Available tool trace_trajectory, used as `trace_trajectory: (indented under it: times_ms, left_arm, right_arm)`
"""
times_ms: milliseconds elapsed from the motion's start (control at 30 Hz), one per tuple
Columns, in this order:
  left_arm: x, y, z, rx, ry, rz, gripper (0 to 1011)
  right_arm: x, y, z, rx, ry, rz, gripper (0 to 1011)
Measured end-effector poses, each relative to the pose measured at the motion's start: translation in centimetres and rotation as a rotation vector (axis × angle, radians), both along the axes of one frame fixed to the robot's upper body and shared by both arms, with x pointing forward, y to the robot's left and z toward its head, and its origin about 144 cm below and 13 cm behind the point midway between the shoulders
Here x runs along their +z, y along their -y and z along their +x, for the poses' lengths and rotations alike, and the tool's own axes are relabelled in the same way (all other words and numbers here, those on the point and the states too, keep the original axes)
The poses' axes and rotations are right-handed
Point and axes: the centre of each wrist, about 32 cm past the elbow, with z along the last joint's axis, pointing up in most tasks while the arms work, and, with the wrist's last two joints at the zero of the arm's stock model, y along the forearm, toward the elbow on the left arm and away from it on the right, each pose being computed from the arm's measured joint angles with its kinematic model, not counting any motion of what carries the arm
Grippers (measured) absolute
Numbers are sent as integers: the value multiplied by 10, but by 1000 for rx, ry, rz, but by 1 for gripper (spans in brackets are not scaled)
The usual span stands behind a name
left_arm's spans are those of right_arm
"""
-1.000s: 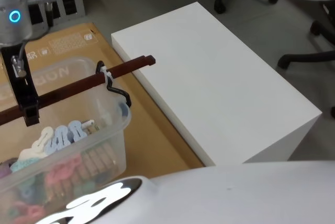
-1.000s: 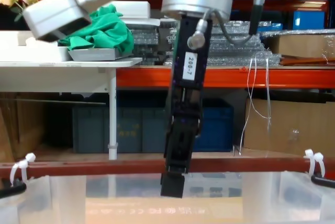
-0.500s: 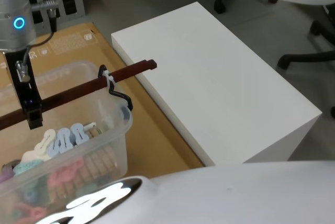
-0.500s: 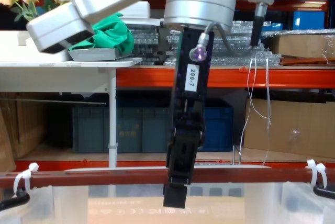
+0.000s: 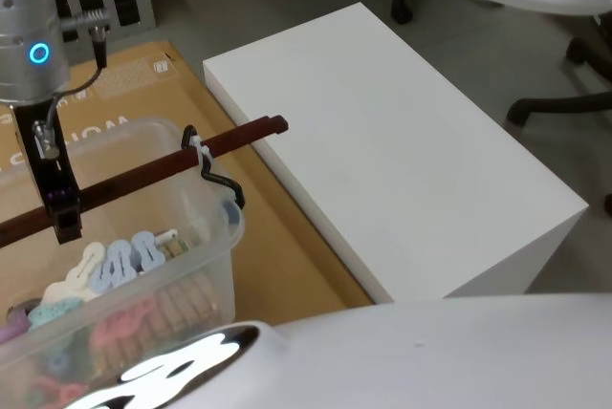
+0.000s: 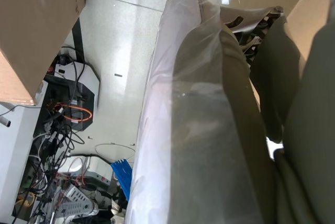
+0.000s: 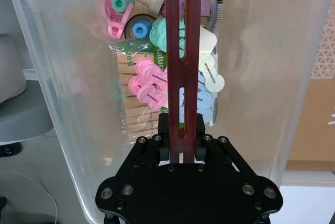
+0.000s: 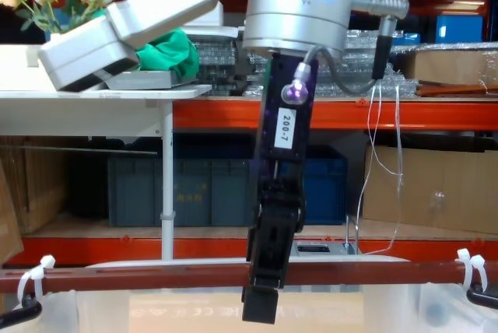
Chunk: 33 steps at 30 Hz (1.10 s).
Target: Use one hand to grasp the basket and place it at the designated location.
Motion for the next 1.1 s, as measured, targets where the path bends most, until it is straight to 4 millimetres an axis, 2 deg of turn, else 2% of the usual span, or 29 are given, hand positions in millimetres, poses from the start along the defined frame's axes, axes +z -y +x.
trace_trajectory:
  times_ms: [1100]
  left_arm:
    - [0, 0, 0, 0, 0, 0, 0]
  right_arm:
    - [-11, -1, -2, -5, -13, -24, 239]
